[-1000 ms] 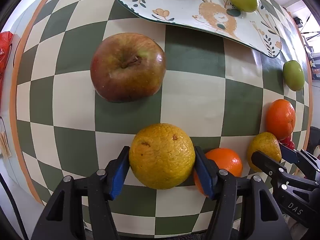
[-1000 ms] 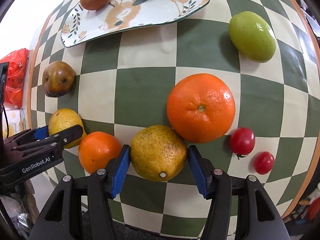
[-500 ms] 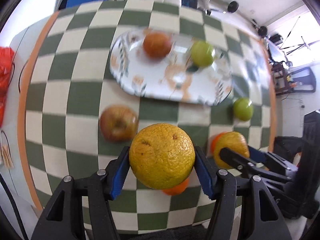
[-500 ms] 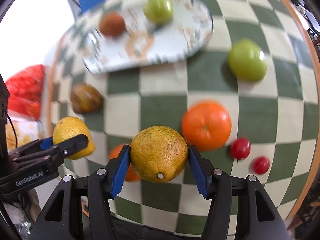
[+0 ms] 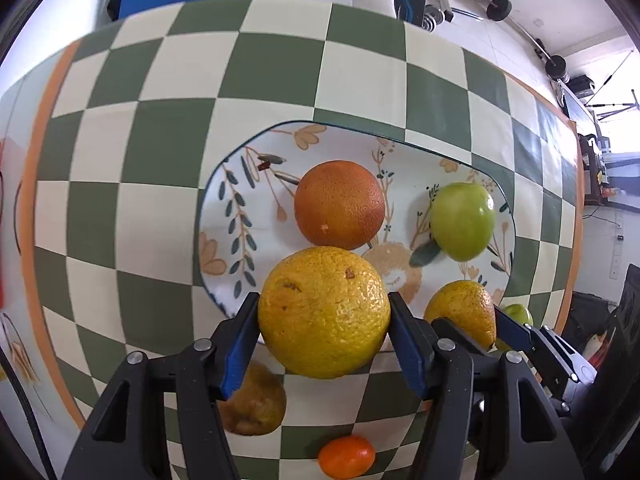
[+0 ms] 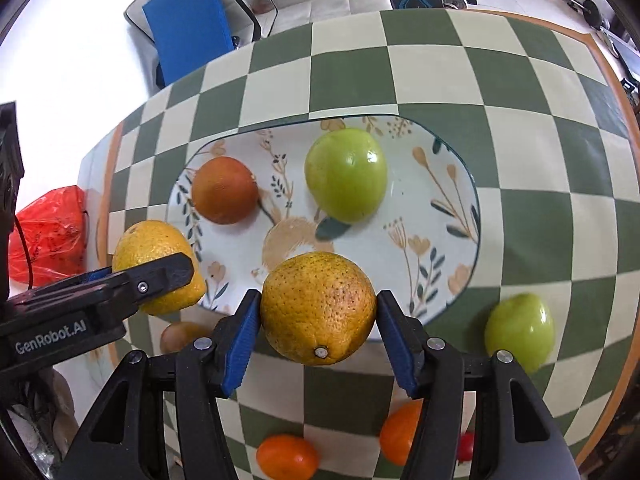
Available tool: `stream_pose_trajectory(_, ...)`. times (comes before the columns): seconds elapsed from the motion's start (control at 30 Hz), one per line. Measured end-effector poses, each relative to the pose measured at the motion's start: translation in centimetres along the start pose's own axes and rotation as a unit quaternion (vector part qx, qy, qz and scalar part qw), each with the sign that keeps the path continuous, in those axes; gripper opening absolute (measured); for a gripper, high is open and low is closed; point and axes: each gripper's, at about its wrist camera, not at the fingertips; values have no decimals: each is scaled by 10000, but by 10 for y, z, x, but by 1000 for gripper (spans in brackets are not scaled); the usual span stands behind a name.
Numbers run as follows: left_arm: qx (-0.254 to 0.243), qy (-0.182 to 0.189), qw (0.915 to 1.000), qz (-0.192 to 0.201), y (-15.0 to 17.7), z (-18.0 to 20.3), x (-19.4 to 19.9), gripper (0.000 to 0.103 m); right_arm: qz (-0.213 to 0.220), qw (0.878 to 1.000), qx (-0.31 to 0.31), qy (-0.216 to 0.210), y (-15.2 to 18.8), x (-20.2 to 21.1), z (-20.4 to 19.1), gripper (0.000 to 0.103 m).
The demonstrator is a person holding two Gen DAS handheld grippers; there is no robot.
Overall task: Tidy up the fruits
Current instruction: 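Carry both yellow citrus fruits onto the plate and open both tools, then lift both open tools away from the plate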
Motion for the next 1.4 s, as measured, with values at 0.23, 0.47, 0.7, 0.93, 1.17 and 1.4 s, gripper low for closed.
stream_pose_trajectory(0.23, 123, 170, 9990, -400, -3, -1, -22, 60, -173, 9998, 89, 95, -13, -23, 3, 61)
stream_pose_trajectory(0.47, -88, -143, 9999, 32, 3, 6, -6, 91, -250, 9994, 6, 219, -14, -19, 9, 93)
stream_pose_trajectory(0.7, -168, -506, 9972, 524, 17, 2, 21, 91, -2, 9963, 44, 855, 0, 2, 12, 96)
stream_pose_trajectory(0.93, -251, -970, 9873, 1236, 44, -2, 59, 91, 306, 9928, 66, 1156, 21, 27, 6, 96)
stream_pose_trajectory(1.17, -309, -990, 9801, 1695, 82, -6, 93, 91, 700, 9905, 51, 1180, 46, 64, -3, 96)
stream_pose_trajectory(1.4, -312, -852, 9776, 1901, 122, -11, 119, 91, 1073, 9866, 79, 1228, 76, 104, -13, 96)
Point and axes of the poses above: each gripper's, at about its wrist camera, not at the fingertips, and x roughly against the way its jaws point, z to its right, y to its underside, and after that the axes turned 1 degree about x, right-handed
